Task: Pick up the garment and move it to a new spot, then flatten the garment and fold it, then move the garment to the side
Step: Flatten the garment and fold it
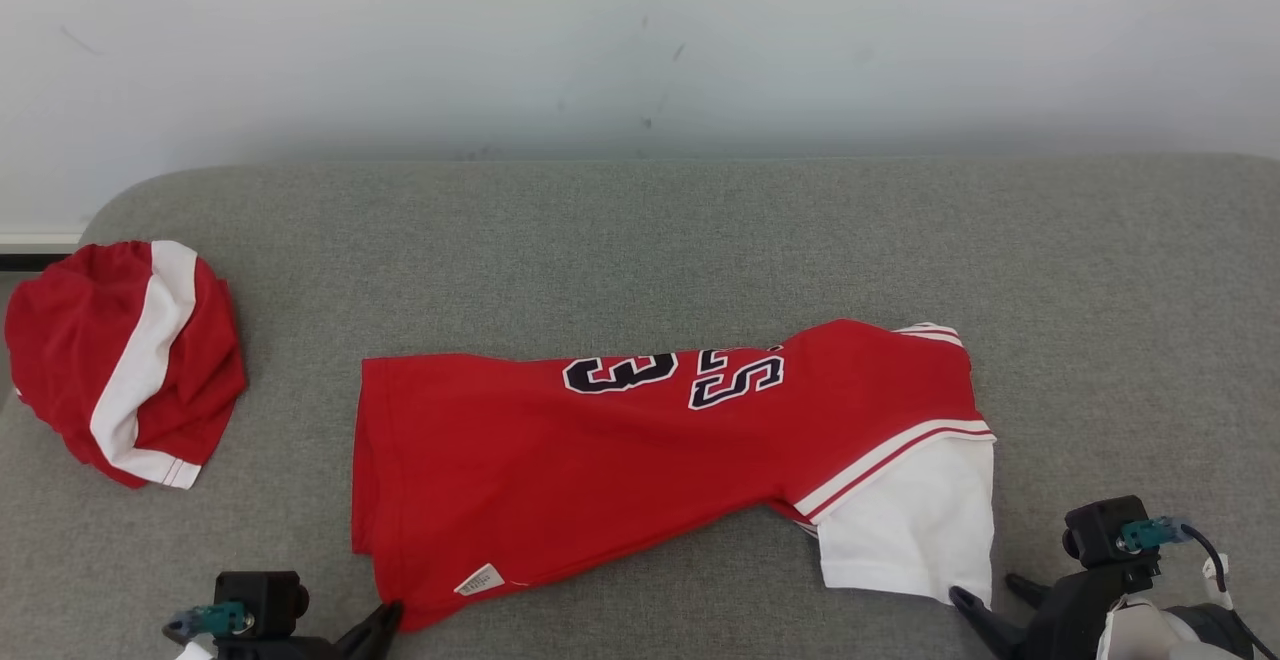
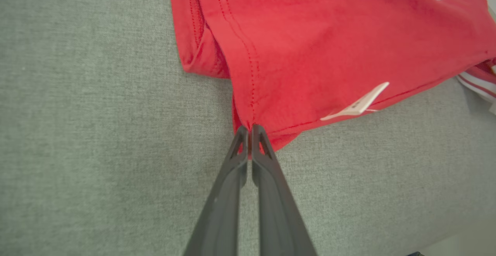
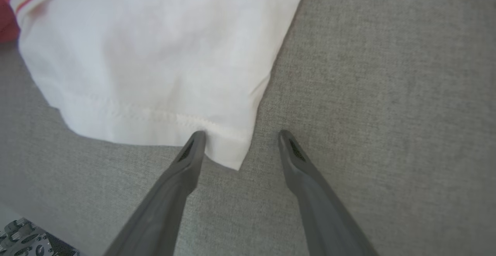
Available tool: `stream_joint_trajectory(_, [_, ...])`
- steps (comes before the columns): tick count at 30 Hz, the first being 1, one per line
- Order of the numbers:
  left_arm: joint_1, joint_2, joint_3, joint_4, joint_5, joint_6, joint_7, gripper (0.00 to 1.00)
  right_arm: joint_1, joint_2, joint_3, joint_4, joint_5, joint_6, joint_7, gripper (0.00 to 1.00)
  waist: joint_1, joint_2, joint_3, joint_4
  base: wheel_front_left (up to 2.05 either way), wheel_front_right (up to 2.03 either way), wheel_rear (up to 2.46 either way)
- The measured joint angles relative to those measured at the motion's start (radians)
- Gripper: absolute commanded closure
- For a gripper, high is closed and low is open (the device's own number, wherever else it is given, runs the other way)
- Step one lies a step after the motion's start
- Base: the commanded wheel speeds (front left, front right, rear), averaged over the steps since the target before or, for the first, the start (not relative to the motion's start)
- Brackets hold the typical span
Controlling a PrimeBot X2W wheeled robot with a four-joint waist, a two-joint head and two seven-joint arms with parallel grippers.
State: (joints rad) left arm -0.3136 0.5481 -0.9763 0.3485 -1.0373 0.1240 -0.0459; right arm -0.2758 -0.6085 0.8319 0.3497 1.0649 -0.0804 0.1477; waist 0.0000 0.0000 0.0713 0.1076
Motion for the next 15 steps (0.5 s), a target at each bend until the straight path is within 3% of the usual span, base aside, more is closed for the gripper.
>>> stream_joint_trajectory(1, [0.000, 0.000, 0.001, 0.000, 0.000, 0.000, 0.000, 1.00, -0.002, 0.001, 0.000, 0.001, 0.000, 0.000, 0.003, 1.00, 0.0000, 0.0000, 0.000, 0.000, 0.00, 0.00, 0.00])
stream_joint_trajectory(10, [0.000, 0.002, 0.013, -0.004, 0.000, 0.000, -0.008, 1.00, -0.005, 0.007, -0.030, 0.000, 0.014, -0.004, -0.002, 1.00, 0.0000, 0.0001, 0.003, -0.005, 0.00, 0.00, 0.00])
stream_joint_trajectory(15, [0.001, 0.031, 0.038, -0.015, 0.000, 0.000, -0.026, 1.00, -0.077, -0.049, -0.121, -0.023, 0.021, -0.004, -0.071, 1.00, 0.0000, 0.0001, 0.006, -0.018, 0.00, 0.00, 0.00])
